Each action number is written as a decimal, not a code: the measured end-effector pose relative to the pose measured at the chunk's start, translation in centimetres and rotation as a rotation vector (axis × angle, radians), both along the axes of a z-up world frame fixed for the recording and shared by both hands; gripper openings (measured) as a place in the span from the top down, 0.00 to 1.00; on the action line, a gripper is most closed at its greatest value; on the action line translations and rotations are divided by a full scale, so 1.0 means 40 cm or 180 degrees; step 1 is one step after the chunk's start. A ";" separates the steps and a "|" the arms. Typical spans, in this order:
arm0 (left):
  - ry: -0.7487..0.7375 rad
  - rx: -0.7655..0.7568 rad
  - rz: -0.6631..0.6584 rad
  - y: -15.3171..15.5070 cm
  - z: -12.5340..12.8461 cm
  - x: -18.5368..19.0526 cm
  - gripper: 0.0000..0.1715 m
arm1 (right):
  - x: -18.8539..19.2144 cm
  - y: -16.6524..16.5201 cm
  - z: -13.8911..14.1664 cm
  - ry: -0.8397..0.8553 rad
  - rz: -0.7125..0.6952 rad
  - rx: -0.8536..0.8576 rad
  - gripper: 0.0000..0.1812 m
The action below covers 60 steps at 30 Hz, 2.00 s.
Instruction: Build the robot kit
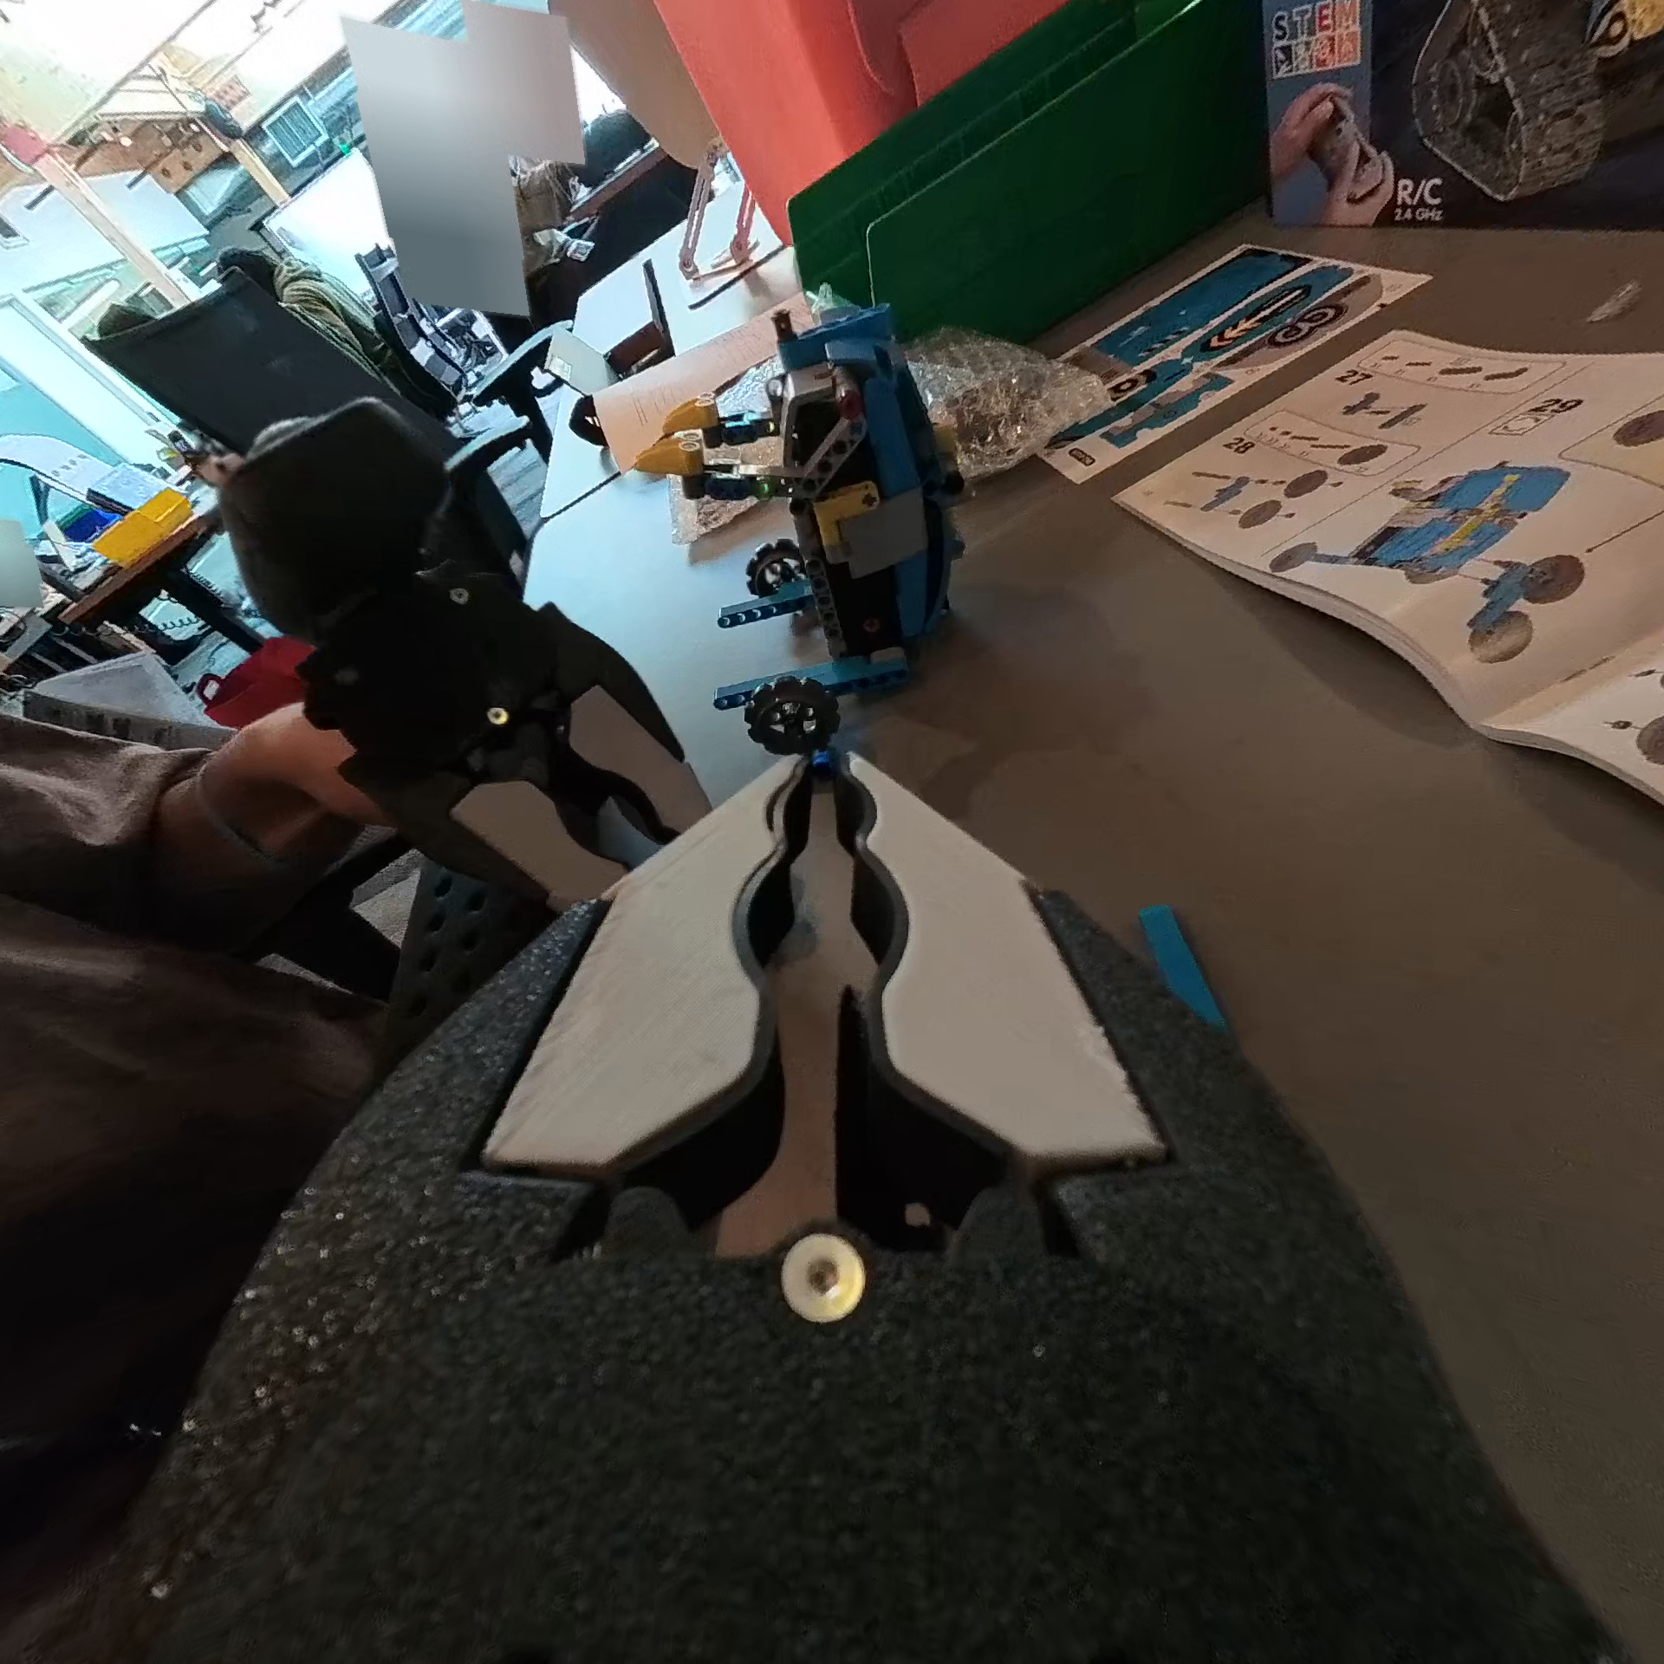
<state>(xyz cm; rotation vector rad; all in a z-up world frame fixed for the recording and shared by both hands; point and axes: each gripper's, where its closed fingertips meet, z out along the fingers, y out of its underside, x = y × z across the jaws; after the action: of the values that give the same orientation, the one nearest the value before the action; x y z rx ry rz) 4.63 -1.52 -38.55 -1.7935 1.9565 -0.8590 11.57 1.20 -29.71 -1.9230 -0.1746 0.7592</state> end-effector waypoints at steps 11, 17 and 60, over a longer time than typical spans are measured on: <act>-0.1836 -0.1522 0.0263 0.027 0.264 0.022 0.97 | -0.081 -0.065 0.101 0.0790 0.0872 0.0332 0.97; -0.2045 -0.1727 0.0024 0.004 0.291 0.003 0.97 | -0.148 -0.065 0.059 0.0366 0.0999 0.0267 0.98; -0.1913 -0.2009 -0.0249 -0.043 0.286 -0.001 0.96 | -0.169 -0.098 0.078 0.0550 0.1334 0.0252 0.98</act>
<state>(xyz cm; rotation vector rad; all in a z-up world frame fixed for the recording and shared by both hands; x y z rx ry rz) 4.57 -3.22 -27.12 -1.4686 1.4497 -1.9383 4.82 -2.72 -26.60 -1.7544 -0.5031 1.1726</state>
